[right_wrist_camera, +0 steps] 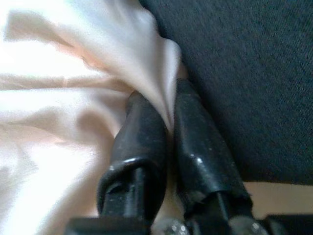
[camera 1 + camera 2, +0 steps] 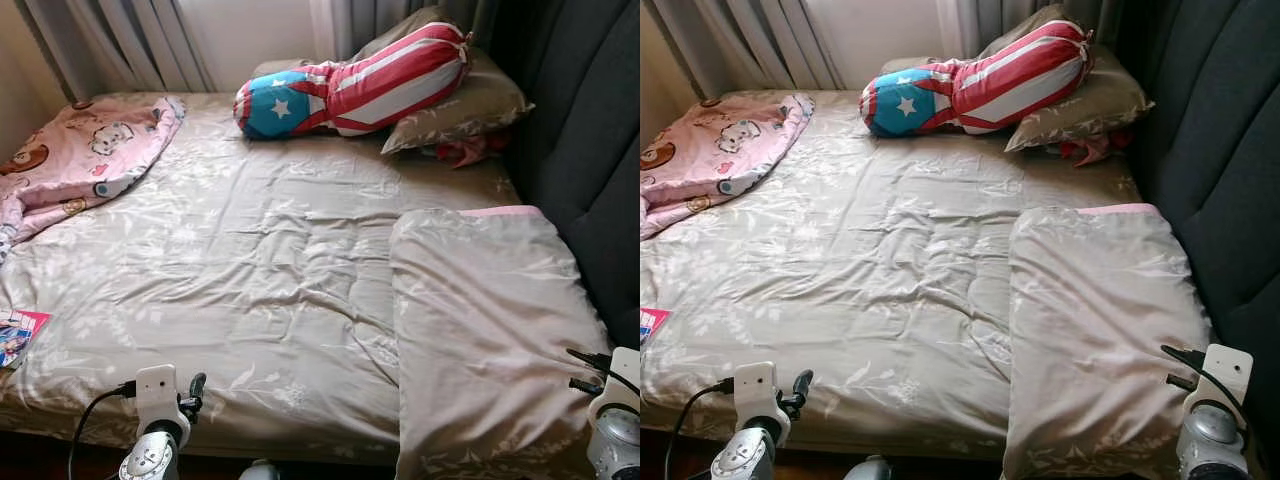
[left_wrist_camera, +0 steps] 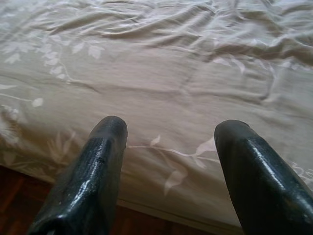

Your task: Clean up the room

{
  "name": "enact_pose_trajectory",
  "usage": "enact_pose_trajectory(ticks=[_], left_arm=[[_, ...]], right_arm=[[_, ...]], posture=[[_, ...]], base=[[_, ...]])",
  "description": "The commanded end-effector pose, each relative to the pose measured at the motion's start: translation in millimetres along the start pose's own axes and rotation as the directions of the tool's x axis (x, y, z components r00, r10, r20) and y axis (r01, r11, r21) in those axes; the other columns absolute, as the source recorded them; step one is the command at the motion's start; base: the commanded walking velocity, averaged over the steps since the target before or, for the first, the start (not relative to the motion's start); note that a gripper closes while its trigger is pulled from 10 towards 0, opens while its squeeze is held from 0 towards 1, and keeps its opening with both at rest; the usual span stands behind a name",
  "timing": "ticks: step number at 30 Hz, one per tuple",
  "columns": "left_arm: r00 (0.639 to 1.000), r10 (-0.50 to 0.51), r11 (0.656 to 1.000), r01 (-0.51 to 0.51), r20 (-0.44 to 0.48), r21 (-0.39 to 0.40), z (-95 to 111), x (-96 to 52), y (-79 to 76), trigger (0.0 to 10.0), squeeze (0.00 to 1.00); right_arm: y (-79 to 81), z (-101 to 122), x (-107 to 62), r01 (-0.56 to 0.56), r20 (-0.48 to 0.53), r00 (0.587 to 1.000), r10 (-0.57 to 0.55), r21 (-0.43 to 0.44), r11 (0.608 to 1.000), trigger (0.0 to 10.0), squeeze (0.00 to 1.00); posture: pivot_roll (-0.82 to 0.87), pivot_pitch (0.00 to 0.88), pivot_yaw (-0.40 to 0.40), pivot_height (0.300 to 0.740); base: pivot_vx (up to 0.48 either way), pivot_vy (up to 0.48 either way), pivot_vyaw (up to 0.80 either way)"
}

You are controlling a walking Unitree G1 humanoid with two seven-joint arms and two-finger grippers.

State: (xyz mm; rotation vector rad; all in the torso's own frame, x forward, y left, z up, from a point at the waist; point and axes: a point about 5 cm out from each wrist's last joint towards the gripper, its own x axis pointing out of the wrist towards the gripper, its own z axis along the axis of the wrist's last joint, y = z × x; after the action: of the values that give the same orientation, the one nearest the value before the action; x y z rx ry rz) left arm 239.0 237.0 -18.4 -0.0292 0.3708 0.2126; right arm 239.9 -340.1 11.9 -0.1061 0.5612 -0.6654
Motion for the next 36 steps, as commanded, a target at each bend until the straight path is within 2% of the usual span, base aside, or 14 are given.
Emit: enact_pose_trajectory(ticks=[1, 2, 3, 4, 7, 9, 11, 14, 19, 24, 27, 30, 33, 36], left_arm=[[1.000, 0.003, 1.000, -0.004, -0.028, -0.002, -8, -3.6, 1.6, 10.0, 0.00], [0.999, 0.003, 1.000, -0.003, -0.036, -0.004, -10, -4.3, 0.9, 10.0, 0.00], [0.999, 0.003, 1.000, -0.003, -0.045, -0.005, -11, -4.9, 0.1, 10.0, 0.00], [0.999, 0.003, 1.000, -0.003, -0.054, -0.007, -13, -5.5, -0.6, 10.0, 0.00], [0.996, 0.019, 0.999, -0.022, -0.083, -0.029, -18, -7.0, -0.1, 10.0, 0.00], [0.994, 0.027, 0.999, -0.032, -0.105, -0.044, -22, -8.3, 0.2, 10.0, 0.00], [0.993, 0.029, 0.998, -0.034, -0.112, -0.048, -24, -8.8, 0.1, 10.0, 0.00], [0.980, 0.035, 0.997, -0.049, -0.196, -0.063, -38, -14.8, -1.5, 10.0, 0.00], [0.966, 0.032, 0.996, -0.051, -0.256, -0.067, -48, -18.6, -5.4, 10.0, 0.00], [0.945, 0.017, 0.998, -0.037, -0.327, -0.053, -58, -23.1, -8.6, 10.0, 0.00], [0.937, 0.009, 0.998, -0.028, -0.349, -0.049, -61, -24.6, -10.1, 10.0, 0.00], [0.920, -0.007, 1.000, -0.004, -0.392, -0.027, -67, -28.0, -14.2, 10.0, 0.00], [0.906, -0.016, 1.000, 0.012, -0.422, -0.012, -72, -31.2, -15.9, 10.0, 0.00], [0.899, -0.013, 1.000, 0.010, -0.437, -0.009, -76, -35.4, -10.1, 10.0, 0.00]], right_arm=[[5.4, -1, -1.3, -0.032, 0.013, 0.999, 0.032, 0.001, 0.999, 10.0, 1.00], [8.3, 0, -1.6, -0.051, 0.019, 0.999, 0.051, 0.001, 0.999, 10.0, 1.00], [12.7, 1, -2.2, -0.080, 0.030, 0.996, 0.080, 0.007, 0.997, 10.0, 0.75], [18.5, 2, -3.2, -0.116, 0.043, 0.992, 0.116, 0.013, 0.993, 10.0, 0.00], [41.5, 0, -9.4, -0.259, 0.069, 0.964, 0.257, 0.016, 0.966, 10.0, 0.00], [59.7, -9, -17.0, -0.373, 0.054, 0.926, 0.373, -0.019, 0.928, 10.0, 0.00], [65.4, -12, -19.9, -0.406, 0.047, 0.912, 0.407, -0.029, 0.913, 10.0, 0.00], [95.4, -58, -46.1, -0.537, -0.088, 0.840, 0.536, 0.003, 0.843, 10.0, 0.00], [108.6, -93, -67.5, -0.572, -0.216, 0.801, 0.559, 0.001, 0.820, 10.0, 0.00], [114.2, -106, -77.6, -0.595, -0.258, 0.774, 0.578, 0.018, 0.804, 10.0, 0.00], [114.7, -109, -79.4, -0.593, -0.270, 0.771, 0.576, 0.023, 0.805, 10.0, 0.00], [110.2, -118, -82.0, -0.562, -0.320, 0.778, 0.541, 0.031, 0.827, 10.0, 0.00], [108.7, -125, -85.3, -0.591, -0.356, 0.752, 0.555, 0.008, 0.807, 10.0, 0.00], [107.0, -127, -85.4, -0.590, -0.369, 0.749, 0.550, 0.007, 0.807, 10.0, 0.00]], posture=[[-0.08, 0.019, 0.016, 0.671], [-0.08, 0.017, 0.015, 0.671], [-0.08, 0.017, 0.015, 0.671], [-0.08, 0.014, 0.012, 0.671], [-0.08, 0.011, 0.009, 0.671], [-0.08, 0.007, 0.008, 0.671], [-0.08, 0.007, 0.008, 0.671], [-0.08, 0.000, 0.005, 0.676], [-0.07, 0.000, 0.014, 0.711], [-0.08, 0.000, 0.019, 0.740], [-0.09, 0.000, 0.020, 0.740], [-0.09, 0.000, 0.018, 0.740], [-0.09, 0.000, 0.016, 0.740], [-0.09, 0.000, 0.018, 0.740]], base=[[0.000, 0.000, 0.00], [0.000, 0.000, 0.00], [0.000, 0.000, 0.00], [0.000, 0.000, 0.00], [0.000, 0.000, 0.00], [0.000, 0.000, 0.00], [0.000, 0.000, 0.00], [0.000, 0.000, 0.00], [0.000, 0.000, 0.00], [0.000, 0.000, 0.00], [0.000, 0.000, 0.00], [0.000, 0.000, 0.00], [0.000, 0.000, 0.00], [0.000, 0.000, 0.00]])
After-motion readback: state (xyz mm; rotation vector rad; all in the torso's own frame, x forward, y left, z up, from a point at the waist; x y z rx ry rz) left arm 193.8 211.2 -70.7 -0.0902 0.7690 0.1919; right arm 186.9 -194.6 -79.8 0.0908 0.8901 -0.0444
